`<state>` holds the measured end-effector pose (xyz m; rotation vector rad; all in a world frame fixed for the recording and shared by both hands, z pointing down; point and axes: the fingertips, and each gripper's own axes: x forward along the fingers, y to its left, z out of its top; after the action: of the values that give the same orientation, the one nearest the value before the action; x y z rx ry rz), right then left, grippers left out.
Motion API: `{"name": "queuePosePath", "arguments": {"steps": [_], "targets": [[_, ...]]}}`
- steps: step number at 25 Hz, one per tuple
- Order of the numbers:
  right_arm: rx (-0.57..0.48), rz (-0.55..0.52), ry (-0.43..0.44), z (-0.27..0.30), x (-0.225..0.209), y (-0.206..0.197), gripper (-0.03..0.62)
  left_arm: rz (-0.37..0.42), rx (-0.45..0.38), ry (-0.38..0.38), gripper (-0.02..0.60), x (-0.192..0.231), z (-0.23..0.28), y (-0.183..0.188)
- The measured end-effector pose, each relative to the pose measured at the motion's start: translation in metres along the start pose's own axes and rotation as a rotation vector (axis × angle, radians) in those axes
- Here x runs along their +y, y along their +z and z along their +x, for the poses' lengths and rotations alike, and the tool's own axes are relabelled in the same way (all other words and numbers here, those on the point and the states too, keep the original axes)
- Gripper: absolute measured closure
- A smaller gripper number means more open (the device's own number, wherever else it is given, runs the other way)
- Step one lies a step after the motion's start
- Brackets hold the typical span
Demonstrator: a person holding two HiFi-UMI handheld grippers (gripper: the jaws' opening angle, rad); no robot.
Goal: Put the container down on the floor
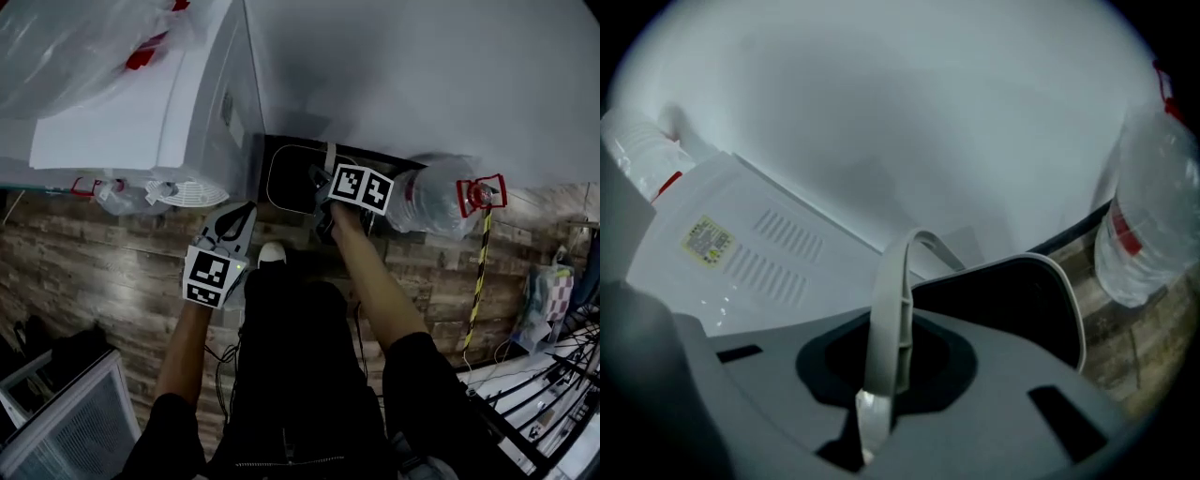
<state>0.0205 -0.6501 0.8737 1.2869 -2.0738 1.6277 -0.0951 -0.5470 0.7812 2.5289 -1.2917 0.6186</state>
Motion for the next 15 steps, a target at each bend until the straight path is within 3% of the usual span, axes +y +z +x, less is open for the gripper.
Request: {"name": "queuePosePath", "arguments": {"steps": [3, 9, 15], "targets": [[-0.004, 0.028, 0.022, 0.037, -0.016, -0.002, 0.559, 0.071, -0.020, -0.013, 0.566, 0.002, 0.017, -0.022], [0.029, 0.011, 0.044, 0.113, -0.053, -0.010, 0.559, 0.035, -0.071, -0.009, 0.566, 0.017, 0.051, -0.066], [0.044, 0.088, 0.105, 0.164, -0.070, -0.019, 0.557, 0.032, -0.093, 0.014, 0.566, 0.029, 0.060, -0.103]]}}
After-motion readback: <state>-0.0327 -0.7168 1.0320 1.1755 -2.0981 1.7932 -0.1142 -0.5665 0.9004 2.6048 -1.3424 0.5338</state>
